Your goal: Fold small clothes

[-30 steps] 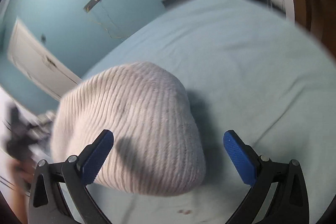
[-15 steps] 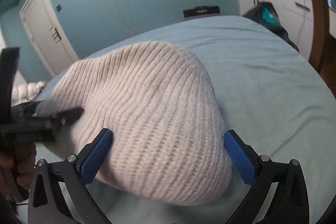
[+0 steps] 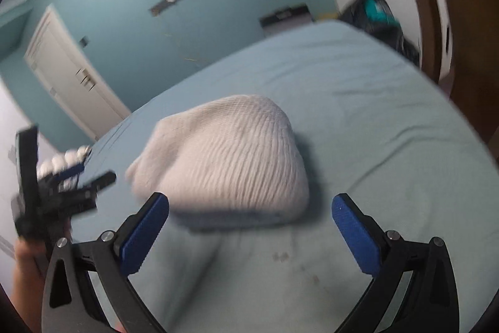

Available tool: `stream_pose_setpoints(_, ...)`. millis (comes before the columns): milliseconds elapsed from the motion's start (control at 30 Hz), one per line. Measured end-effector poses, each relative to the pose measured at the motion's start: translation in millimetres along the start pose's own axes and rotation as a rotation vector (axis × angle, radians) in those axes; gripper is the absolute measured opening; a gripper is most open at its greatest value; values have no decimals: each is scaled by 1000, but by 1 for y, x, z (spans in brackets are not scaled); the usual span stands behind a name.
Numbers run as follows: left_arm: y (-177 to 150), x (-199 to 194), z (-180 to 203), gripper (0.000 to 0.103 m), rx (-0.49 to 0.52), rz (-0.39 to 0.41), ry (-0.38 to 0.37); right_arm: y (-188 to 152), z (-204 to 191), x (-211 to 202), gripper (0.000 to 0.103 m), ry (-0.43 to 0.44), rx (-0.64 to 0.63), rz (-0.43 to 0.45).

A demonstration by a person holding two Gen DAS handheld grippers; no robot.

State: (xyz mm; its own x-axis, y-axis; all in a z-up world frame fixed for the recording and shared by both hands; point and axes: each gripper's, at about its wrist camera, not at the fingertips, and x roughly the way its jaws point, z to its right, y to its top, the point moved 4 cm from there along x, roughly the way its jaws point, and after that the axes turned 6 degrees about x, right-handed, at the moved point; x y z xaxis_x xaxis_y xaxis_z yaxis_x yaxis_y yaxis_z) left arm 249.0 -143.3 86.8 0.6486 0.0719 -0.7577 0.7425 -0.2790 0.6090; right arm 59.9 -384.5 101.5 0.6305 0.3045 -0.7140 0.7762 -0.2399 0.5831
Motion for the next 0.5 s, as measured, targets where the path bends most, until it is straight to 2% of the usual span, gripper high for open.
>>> stream_pose_setpoints(100, -24, -33, -5, 103, -31, 26, -8, -25, -3, -51, 102, -12, -44, 39)
stream_pose_setpoints(200, -54, -57, -1, 103, -46, 63, -19, -48, -6, -67, 102, -65, -95, 0)
stream_pose_setpoints(267, -69, -57, 9, 103, -31, 88, -8, -61, 0, -68, 102, -118, -135, 0)
stream_pose_setpoints(333, -81, -50, 18, 103, -13, 98, 9, -75, 3, -56, 102, -268, -238, 34)
stream_pose_setpoints(367, -86, -46, 24, 103, -1, 99, 7, -81, 4, -51, 102, -312, -285, 50)
stream_pose_setpoints(433, -91, -42, 34, 103, 42, 84, 25, -93, 8, -41, 102, -376, -335, 75)
stream_pose_setpoints(500, -96, -36, 40, 103, 48, 66, 27, -90, 1, -40, 102, -360, -368, 82)
